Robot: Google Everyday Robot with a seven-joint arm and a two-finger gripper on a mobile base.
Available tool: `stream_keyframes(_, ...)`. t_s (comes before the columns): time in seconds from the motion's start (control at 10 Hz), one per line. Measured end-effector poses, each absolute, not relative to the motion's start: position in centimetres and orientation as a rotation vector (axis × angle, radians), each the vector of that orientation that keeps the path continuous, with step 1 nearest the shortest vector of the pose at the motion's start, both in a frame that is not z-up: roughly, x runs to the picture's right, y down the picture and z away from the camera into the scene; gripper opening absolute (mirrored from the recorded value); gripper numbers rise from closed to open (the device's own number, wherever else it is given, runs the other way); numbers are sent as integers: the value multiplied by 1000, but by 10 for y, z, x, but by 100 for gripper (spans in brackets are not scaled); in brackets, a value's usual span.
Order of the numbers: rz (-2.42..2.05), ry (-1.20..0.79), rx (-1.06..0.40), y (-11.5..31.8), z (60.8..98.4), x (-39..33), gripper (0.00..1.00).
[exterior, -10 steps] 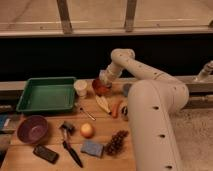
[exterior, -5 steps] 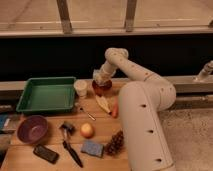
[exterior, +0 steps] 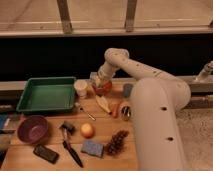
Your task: Wipe red bowl with towel
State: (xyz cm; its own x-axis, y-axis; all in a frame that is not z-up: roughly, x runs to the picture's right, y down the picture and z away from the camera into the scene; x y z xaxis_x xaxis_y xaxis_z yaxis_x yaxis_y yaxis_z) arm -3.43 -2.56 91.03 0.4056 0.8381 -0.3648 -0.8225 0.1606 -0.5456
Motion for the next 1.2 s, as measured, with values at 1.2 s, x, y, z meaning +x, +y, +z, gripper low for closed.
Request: stream_keyframes(1.2, 1191, -46, -787, -47, 964, -26, 0)
